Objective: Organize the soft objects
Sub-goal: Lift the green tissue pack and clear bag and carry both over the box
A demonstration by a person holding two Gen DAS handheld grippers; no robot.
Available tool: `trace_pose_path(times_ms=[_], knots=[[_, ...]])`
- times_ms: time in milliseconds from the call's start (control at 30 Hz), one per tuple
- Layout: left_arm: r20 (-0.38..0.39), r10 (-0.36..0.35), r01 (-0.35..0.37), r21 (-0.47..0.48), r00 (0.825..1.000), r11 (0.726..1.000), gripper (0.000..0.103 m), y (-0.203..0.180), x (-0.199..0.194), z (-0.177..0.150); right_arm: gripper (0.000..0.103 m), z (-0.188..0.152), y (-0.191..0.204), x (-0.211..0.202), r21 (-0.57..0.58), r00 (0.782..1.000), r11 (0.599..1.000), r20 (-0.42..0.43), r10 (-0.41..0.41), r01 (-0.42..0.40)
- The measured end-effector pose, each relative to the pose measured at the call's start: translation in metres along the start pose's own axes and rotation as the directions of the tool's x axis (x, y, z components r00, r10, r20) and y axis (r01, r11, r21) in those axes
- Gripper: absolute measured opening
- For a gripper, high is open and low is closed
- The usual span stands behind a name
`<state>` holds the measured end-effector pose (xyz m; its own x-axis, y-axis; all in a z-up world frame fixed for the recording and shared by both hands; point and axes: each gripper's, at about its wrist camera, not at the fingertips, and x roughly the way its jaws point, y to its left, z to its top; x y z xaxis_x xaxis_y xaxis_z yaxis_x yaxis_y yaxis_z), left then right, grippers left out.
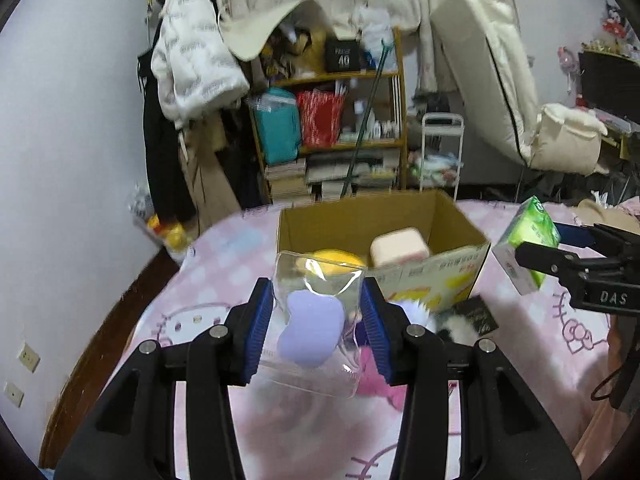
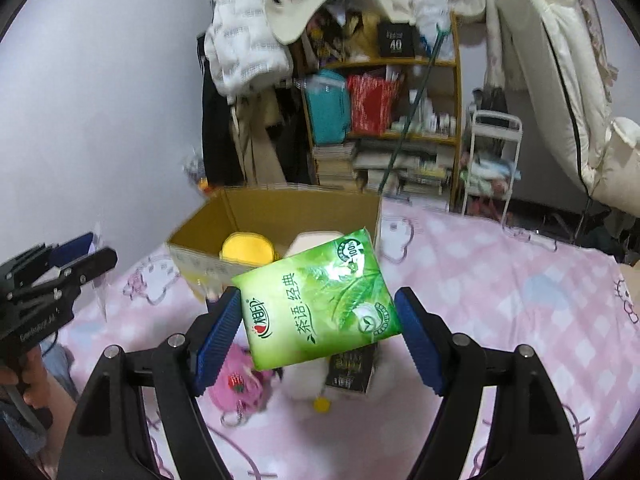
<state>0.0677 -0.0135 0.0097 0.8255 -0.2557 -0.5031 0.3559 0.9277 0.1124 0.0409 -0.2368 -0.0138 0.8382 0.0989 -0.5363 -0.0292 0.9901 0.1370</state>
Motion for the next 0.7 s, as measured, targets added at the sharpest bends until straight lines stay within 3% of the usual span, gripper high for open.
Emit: trace_pose_path(times_ms=[267, 533, 700], knots=[[0.124, 0.024, -0.023, -0.004, 0.992, 1.000, 0.044, 0.001, -0.023, 0.037, 0.081, 0.038, 0.004, -0.013, -0.034, 0.992, 0.999, 0.128, -0.007, 0.012], [0.257, 0.049, -0.053, 0.009, 0.965, 0.999, 0.044, -0.006, -0.034, 0.084, 0.081, 0.078, 0.012, -0.025, -0.072, 0.974, 0.997, 0.224, -0.012, 0.029], [0.302, 0.059, -0.065, 0.008, 0.951, 0.998, 0.044, -0.010, -0.032, 0.104, 0.081, 0.095, 0.012, -0.026, -0.084, 0.963, 0.996, 0.270, -0.012, 0.036]])
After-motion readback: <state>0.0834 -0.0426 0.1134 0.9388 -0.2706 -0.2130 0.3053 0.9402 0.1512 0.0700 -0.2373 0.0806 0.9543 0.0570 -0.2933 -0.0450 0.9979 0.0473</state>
